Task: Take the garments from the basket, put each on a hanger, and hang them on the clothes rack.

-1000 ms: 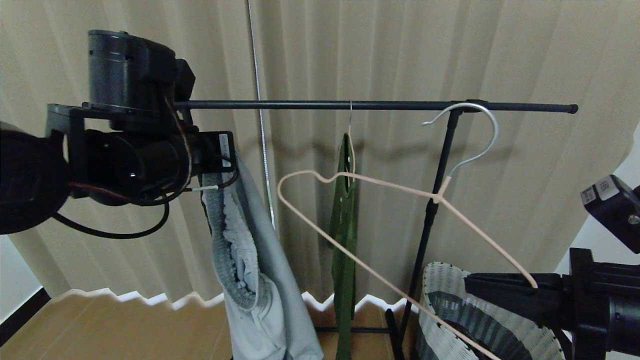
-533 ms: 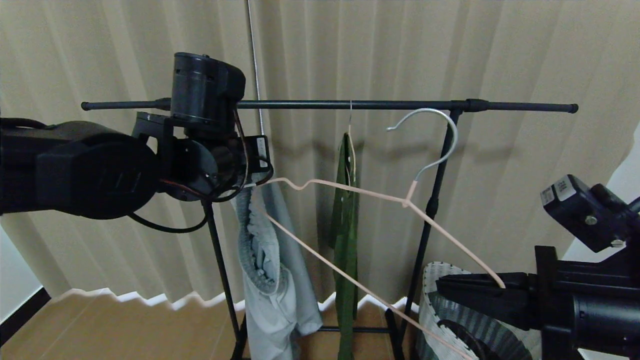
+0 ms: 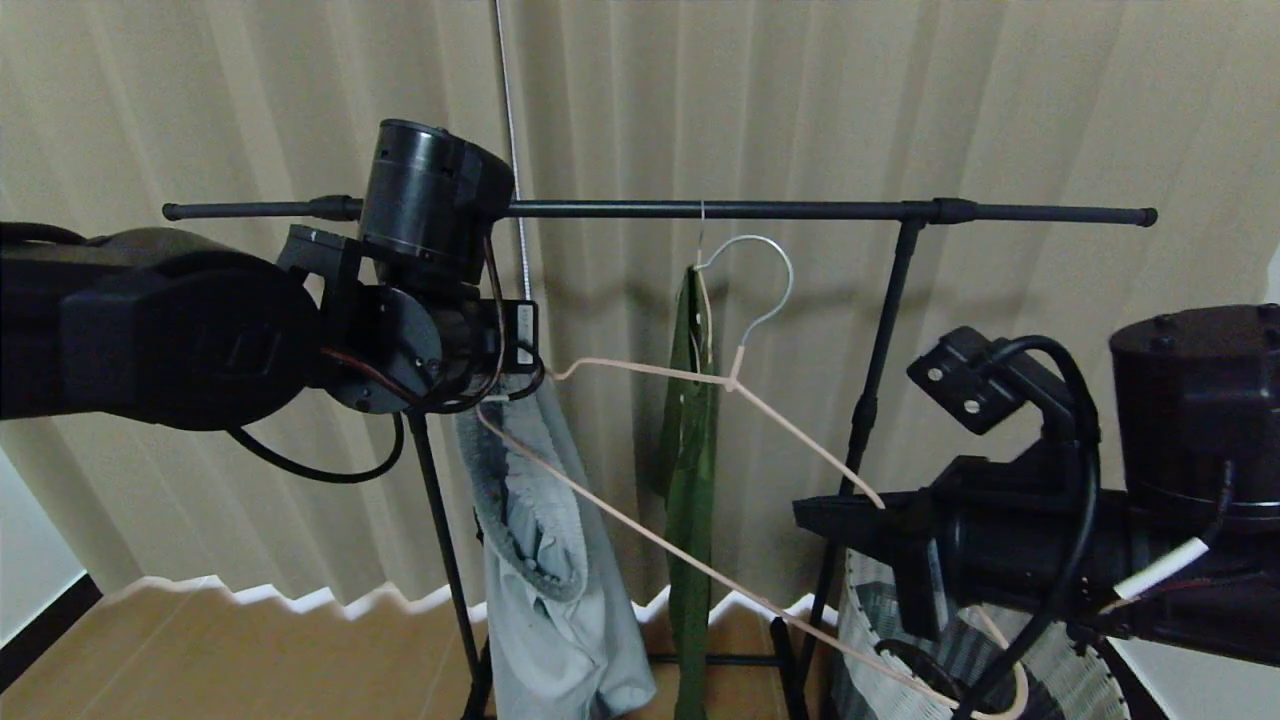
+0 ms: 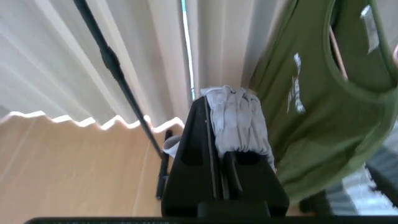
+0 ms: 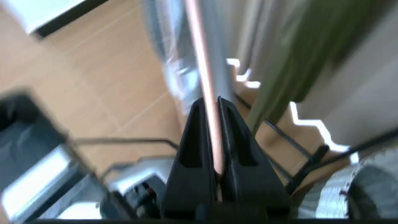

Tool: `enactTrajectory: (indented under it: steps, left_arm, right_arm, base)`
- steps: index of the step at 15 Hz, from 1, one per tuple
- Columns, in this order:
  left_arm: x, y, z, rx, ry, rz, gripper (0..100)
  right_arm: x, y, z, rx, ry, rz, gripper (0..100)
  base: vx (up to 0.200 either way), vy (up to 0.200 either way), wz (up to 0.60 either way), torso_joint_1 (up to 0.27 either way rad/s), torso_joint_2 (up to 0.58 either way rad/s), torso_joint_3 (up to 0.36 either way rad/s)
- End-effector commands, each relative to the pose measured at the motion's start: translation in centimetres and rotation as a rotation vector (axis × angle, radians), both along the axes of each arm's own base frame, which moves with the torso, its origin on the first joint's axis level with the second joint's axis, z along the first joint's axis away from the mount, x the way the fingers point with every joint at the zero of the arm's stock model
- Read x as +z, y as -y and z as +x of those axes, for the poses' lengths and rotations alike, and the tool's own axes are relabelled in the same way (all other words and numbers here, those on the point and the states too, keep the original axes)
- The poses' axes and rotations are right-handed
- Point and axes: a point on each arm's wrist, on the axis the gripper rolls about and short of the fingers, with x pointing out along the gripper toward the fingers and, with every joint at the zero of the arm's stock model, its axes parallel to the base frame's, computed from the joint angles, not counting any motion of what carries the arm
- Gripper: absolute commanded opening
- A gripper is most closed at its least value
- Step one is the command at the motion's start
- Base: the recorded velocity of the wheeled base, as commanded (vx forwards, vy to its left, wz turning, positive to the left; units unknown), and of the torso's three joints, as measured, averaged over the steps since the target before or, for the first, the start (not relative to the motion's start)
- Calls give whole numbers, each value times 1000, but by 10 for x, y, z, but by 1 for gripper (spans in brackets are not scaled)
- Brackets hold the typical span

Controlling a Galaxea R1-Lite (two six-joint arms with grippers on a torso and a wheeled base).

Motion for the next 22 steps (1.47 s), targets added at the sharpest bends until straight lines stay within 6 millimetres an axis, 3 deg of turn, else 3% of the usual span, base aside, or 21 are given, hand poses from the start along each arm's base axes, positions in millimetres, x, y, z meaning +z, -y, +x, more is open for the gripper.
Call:
enactTrajectory:
  steps: [1,8,14,22]
  left_arm:
    - [8,-3,-4,12,15,-2,0]
    - [11,-12,-4,53,-16,134,0]
    - [8,-16,-11,57,-68,233,0]
    - [3,-15,-16,42,-122,271,0]
  right_arm:
    - [-6,-15,17,-27,-40,0,0]
    - [-10,-17,24,-129,-32,-53,0]
    - [-8,-15,57,-284,13,-70,0]
    - [3,-28,77,-367,69,-53,0]
  base:
    - [0,0,0,0,0,0]
    - [0,0,0,0,0,0]
    - [0,0,0,0,0,0]
    - [0,0,0,0,0,0]
